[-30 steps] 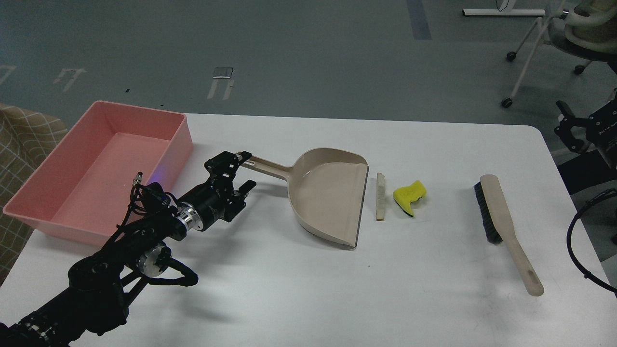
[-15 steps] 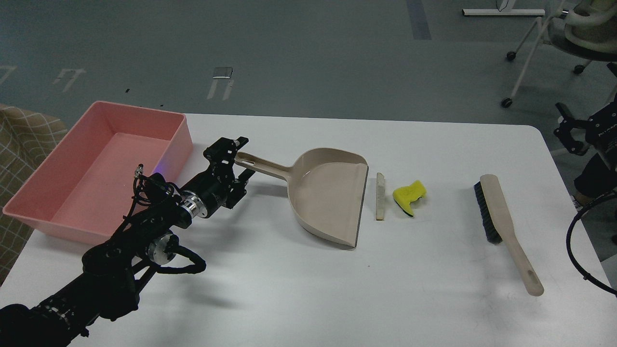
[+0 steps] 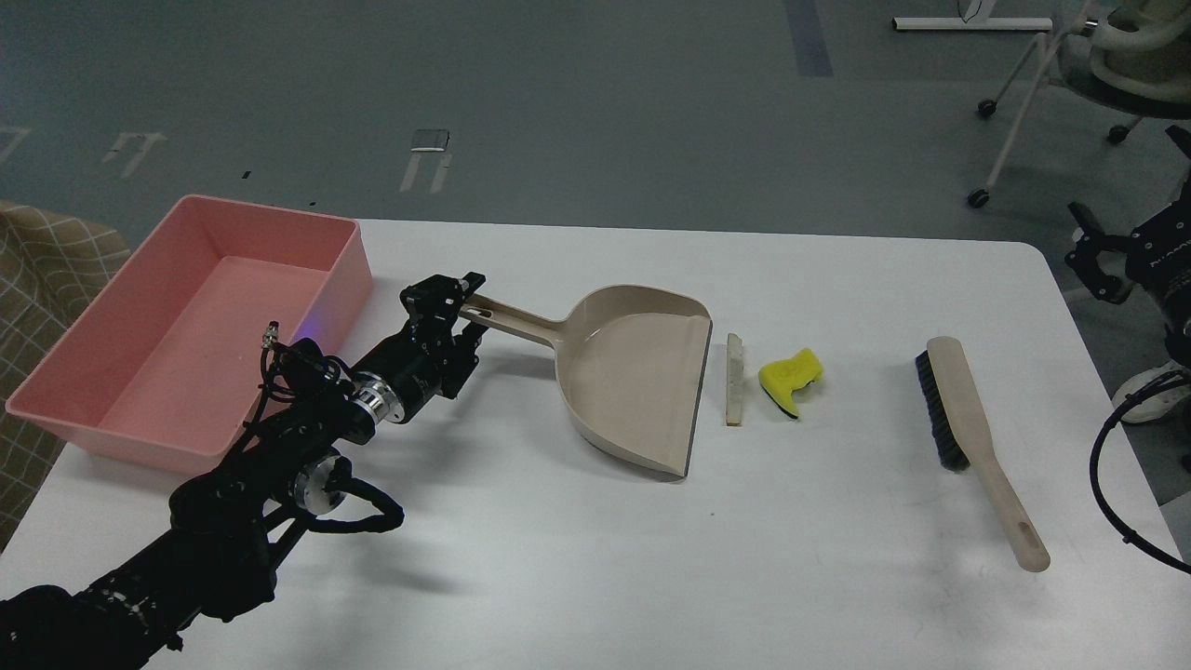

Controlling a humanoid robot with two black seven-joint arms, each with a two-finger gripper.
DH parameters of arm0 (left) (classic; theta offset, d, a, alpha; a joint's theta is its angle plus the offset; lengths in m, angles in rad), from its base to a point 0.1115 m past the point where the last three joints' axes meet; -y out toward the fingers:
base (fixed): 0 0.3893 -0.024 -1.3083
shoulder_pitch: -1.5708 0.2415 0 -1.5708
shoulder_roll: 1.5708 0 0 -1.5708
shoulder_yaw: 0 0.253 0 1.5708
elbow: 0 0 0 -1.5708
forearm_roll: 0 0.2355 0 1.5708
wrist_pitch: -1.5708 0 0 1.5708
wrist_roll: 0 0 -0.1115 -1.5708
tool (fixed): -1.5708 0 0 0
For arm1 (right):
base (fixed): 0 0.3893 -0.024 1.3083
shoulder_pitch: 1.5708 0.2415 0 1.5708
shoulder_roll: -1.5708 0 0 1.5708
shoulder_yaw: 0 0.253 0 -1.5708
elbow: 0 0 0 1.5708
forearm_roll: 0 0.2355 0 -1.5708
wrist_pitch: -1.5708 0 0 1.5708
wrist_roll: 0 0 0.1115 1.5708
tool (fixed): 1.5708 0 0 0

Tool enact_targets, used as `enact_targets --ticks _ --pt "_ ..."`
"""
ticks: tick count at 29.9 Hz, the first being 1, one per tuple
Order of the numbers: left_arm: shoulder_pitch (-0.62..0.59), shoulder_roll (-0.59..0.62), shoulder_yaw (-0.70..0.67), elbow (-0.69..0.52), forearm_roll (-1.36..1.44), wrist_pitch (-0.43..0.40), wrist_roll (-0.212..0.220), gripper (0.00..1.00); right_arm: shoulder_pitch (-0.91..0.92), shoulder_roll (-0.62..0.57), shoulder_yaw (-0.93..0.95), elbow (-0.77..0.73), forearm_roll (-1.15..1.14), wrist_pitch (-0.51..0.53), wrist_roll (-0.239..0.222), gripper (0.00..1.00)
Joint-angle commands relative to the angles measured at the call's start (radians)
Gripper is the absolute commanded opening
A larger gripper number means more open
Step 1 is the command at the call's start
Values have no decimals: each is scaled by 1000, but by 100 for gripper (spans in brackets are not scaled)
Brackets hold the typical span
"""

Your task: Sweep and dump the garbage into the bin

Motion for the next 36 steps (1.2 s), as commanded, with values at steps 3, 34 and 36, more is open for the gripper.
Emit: enact_targets --ticks 3,34,36 --pt "-6 -4 1 2 3 0 0 44 0 4 1 1 0 0 0 100" --pt "7 48 2 -160 121 -3 -100 5 -48 -114 -9 110 -106 -14 1 100" --pt "17 68 2 -208 171 -2 -100 4 -59 -142 -9 130 -205 -14 1 100"
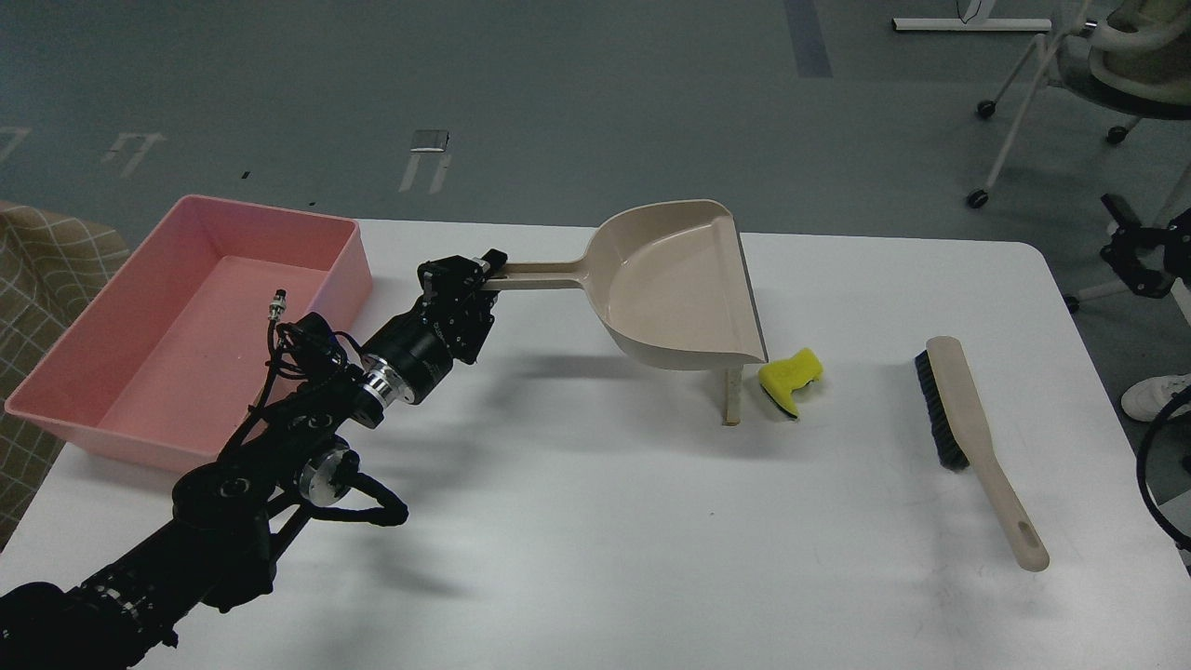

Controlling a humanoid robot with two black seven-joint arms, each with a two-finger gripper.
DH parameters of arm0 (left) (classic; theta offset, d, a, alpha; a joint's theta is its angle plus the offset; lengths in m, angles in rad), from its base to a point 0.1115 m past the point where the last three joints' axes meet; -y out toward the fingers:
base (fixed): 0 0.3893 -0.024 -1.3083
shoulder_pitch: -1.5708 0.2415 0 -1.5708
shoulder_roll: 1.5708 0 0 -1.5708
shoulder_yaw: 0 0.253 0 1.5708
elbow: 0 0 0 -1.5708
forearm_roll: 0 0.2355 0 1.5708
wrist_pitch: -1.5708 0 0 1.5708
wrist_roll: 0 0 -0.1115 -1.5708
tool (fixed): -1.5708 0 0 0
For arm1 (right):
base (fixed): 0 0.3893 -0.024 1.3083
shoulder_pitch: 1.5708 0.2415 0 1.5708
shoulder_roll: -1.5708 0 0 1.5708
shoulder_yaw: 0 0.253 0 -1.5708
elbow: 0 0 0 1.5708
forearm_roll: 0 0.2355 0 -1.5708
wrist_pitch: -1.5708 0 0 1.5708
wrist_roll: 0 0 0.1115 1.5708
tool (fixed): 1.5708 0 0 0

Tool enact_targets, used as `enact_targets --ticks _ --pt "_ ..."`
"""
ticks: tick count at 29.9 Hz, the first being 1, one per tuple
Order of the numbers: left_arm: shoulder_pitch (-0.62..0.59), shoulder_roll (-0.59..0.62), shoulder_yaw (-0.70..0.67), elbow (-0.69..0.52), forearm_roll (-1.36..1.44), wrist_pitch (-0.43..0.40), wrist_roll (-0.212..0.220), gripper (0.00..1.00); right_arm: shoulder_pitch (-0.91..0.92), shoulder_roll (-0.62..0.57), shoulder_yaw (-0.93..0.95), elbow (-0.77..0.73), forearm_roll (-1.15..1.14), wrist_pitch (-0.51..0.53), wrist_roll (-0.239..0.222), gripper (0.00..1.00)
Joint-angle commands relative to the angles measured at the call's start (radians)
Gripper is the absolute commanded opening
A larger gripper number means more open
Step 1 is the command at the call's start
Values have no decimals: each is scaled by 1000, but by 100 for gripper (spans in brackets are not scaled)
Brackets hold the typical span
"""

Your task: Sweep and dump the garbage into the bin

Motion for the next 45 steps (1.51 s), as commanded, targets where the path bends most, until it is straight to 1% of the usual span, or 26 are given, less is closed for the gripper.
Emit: enact_targets --ticks 1,3,5,8,9,11,12,13,14,15,17,19,21,22,26,27,29,32,39,42,45 --pt "18 33 0 -76 77 2 -2 4 -20 -48 -2 38 -150 1 -1 100" --pt "28 56 0 -92 147 0 -3 4 -61 -93 -2 104 -298 1 2 100" --pt "28 62 0 -92 171 0 -5 4 -92 -117 -2 155 -365 1 2 100" --pt "32 96 3 -92 185 -3 -8 4 -199 -212 -2 311 -486 3 27 100" --pt "30 111 23 -92 185 -3 -8 4 -249 -255 -2 369 -529 6 34 100" --pt "28 126 54 -92 185 0 -9 4 -300 -303 -5 420 -573 9 42 100" --pt "27 143 81 -92 186 2 -12 4 -352 -352 -12 466 -622 13 62 100" --pt "27 151 87 -92 188 2 -14 4 -377 -375 -18 494 -648 14 73 100" --pt "28 165 92 -92 188 2 -18 4 -417 -419 -34 562 -688 15 85 99" --pt "28 171 94 -92 188 2 -18 4 -437 -444 -41 633 -714 15 85 97" --pt "30 177 95 -89 191 2 -17 4 -452 -470 -51 682 -742 15 84 95" --pt "32 177 97 -86 192 3 -14 4 -460 -470 -58 692 -767 15 82 95" --pt "30 177 110 -83 191 5 -11 4 -472 -473 -78 698 -813 15 81 92" --pt "28 176 120 -80 191 10 -11 4 -483 -473 -103 704 -846 15 79 88" --pt "30 176 133 -77 191 34 -11 4 -488 -467 -181 700 -922 17 71 88" --pt "30 176 137 -77 191 36 -11 4 -488 -464 -196 696 -931 17 64 88" --pt "30 176 138 -77 191 39 -11 4 -486 -455 -261 695 -951 15 27 84" --pt "28 177 138 -77 186 40 -11 4 -486 -434 -295 695 -952 14 10 82" --pt "28 177 137 -77 178 42 -9 4 -486 -387 -333 692 -959 14 10 83" --pt "28 176 138 -77 177 57 -11 4 -486 -365 -350 670 -981 12 10 83" --pt "30 171 138 -77 177 59 -9 4 -486 -337 -350 660 -988 12 8 80"
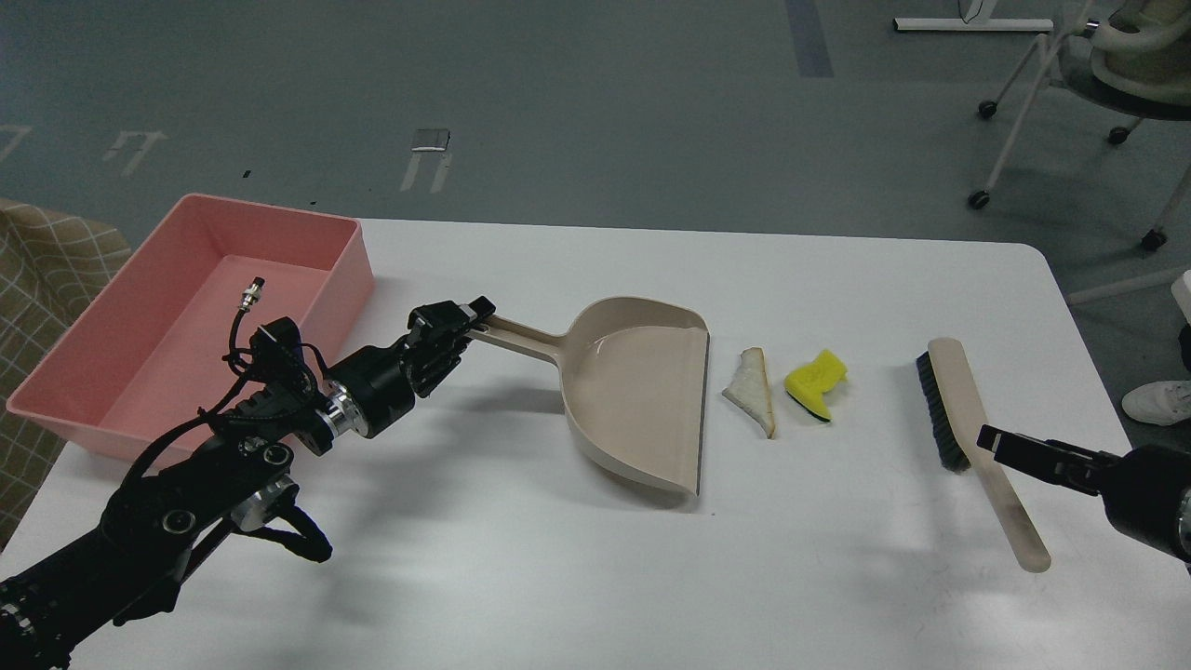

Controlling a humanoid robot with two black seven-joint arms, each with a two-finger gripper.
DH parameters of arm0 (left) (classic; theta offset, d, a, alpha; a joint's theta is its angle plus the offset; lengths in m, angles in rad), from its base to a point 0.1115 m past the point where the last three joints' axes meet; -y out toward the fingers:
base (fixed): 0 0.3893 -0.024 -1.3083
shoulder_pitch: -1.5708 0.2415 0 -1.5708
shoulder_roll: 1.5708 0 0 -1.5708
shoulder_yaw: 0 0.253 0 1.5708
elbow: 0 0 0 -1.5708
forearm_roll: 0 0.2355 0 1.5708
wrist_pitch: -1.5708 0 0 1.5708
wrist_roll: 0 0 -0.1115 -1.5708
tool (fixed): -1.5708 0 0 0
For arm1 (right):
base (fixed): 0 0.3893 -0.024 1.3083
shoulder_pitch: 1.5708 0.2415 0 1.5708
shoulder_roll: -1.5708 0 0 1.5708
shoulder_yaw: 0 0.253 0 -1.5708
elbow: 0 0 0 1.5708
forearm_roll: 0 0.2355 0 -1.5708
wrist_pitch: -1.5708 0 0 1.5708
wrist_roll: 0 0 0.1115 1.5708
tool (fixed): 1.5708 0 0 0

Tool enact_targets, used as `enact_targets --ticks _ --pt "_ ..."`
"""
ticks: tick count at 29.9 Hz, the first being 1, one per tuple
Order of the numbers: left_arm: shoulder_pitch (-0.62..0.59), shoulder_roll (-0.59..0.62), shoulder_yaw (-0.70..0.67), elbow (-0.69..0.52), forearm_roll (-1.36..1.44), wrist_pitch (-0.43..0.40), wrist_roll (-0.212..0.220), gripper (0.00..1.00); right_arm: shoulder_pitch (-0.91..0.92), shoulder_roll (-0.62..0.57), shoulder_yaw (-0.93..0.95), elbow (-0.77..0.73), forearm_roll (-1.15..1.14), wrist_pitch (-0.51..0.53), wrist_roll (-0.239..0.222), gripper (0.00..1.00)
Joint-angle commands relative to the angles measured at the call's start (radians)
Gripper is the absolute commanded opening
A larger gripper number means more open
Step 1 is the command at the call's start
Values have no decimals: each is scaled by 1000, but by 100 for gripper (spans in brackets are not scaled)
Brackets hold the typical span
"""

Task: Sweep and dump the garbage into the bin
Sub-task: 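Grasp the wooden handle of the black brush with the right gripper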

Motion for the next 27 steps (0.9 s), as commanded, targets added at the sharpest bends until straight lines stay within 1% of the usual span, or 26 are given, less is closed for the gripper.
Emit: enact_targets --ticks 1,2,4,5,9,11,12,13,15,16,27 --pt "3 -8 1 0 2 4 1 5 -2 28 -5 -8 -14 -1 -1 77" --pt "3 -9 3 0 2 5 1 5 -2 29 -8 -8 -20 -1 -3 75" --pt "3 -12 3 1 2 7 1 5 -2 29 -31 -8 -52 -1 -7 65" --pt "3 -14 3 1 2 7 1 5 0 29 -39 -9 -60 -1 -12 63" --pt "5 -17 3 6 2 7 1 5 0 43 -63 -8 -69 -1 -50 62" --pt "5 -18 3 18 2 7 0 5 6 61 -73 -11 -80 -1 -61 60" --pt "6 -18 3 26 2 8 0 5 9 73 -73 -21 -97 -2 -68 56" --pt "6 -18 3 26 2 8 0 5 9 74 -73 -21 -97 -2 -69 56" --pt "6 -18 3 32 0 16 -2 5 12 92 -73 -38 -109 -2 -72 45" --pt "6 -18 3 32 0 16 -2 5 14 92 -73 -38 -109 -2 -72 44" --pt "6 -17 3 31 0 15 0 6 31 83 -70 -29 -102 -2 -67 43"
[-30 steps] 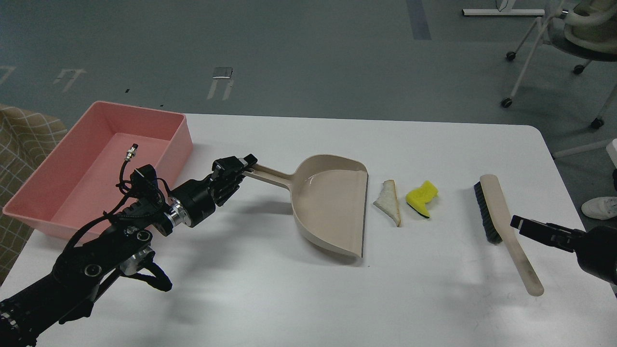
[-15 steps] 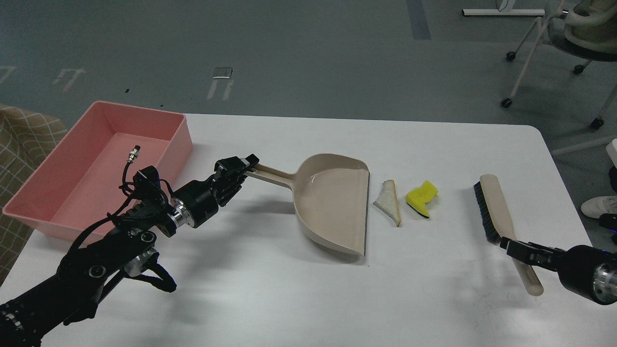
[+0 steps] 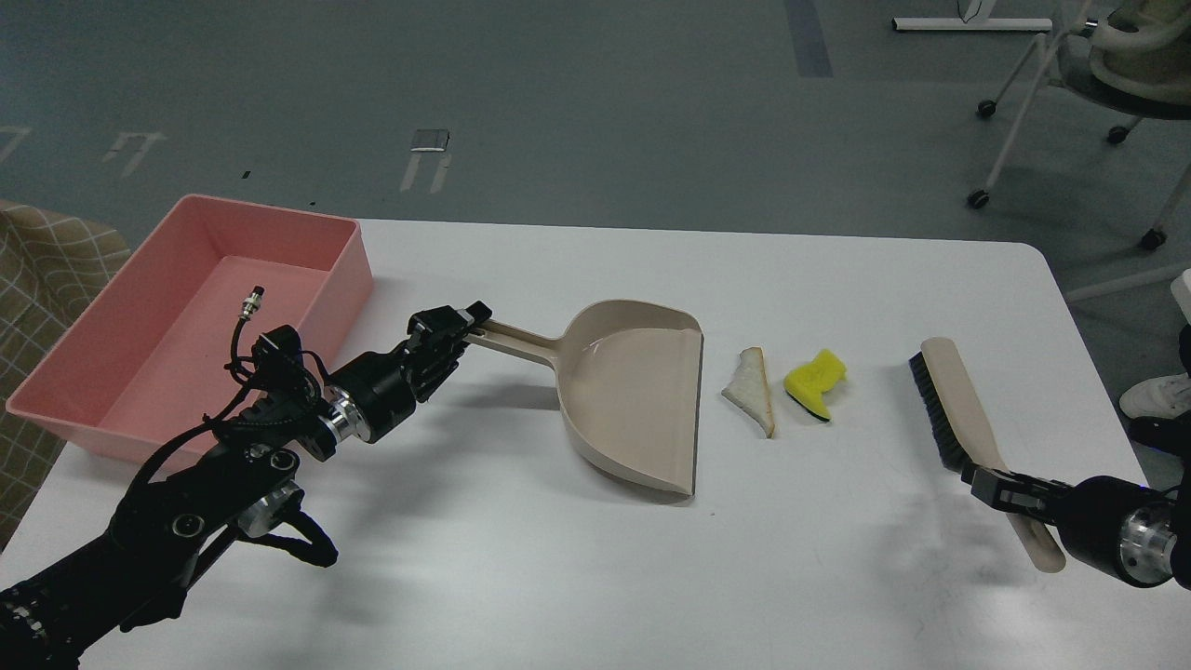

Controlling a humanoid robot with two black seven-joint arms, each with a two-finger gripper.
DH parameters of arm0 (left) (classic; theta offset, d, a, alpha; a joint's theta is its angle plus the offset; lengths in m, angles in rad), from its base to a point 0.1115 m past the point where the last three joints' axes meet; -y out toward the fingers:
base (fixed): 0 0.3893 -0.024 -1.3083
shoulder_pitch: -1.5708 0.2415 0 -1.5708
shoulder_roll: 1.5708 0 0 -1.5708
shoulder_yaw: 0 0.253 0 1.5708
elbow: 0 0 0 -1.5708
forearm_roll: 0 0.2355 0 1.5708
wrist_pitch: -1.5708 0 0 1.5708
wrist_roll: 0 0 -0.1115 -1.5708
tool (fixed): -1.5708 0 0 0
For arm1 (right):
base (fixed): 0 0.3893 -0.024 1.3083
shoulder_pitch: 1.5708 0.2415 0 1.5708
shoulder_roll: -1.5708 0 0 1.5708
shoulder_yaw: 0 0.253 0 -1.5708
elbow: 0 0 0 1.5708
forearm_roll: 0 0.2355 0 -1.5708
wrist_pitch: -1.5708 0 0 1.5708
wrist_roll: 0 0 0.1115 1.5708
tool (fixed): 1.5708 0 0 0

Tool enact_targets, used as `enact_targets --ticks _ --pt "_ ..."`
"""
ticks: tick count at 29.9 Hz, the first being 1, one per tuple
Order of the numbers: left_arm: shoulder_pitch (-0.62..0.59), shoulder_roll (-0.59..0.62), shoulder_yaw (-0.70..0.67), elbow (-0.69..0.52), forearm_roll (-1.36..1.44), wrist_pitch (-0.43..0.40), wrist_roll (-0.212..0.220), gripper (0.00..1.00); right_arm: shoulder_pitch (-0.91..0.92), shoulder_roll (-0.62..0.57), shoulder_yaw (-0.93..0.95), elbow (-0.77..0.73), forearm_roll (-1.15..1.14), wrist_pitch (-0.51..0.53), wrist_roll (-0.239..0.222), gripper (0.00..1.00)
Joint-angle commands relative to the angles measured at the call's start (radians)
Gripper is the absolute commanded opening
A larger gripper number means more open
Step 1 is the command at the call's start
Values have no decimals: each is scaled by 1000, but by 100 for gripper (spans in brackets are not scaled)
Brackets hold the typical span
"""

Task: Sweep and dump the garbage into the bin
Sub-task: 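Grasp the wooden handle of the black brush with the right gripper, then sweep the sponge and stick into the dustpan with the right-held brush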

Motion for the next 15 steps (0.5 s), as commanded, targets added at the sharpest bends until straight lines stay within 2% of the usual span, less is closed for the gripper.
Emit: enact_targets --ticks 1,7,13,15 --pt "0 -1 0 0 0 -1 2 6 1 -2 0 2 2 0 5 43" --pt "3 -1 1 0 0 -1 2 6 -1 -2 1 -3 -1 0 5 42" --pt "6 1 3 0 0 -1 2 6 1 2 4 -3 -1 0 5 28" --pt "6 1 3 0 0 -1 2 6 5 -1 3 -3 -1 0 7 18"
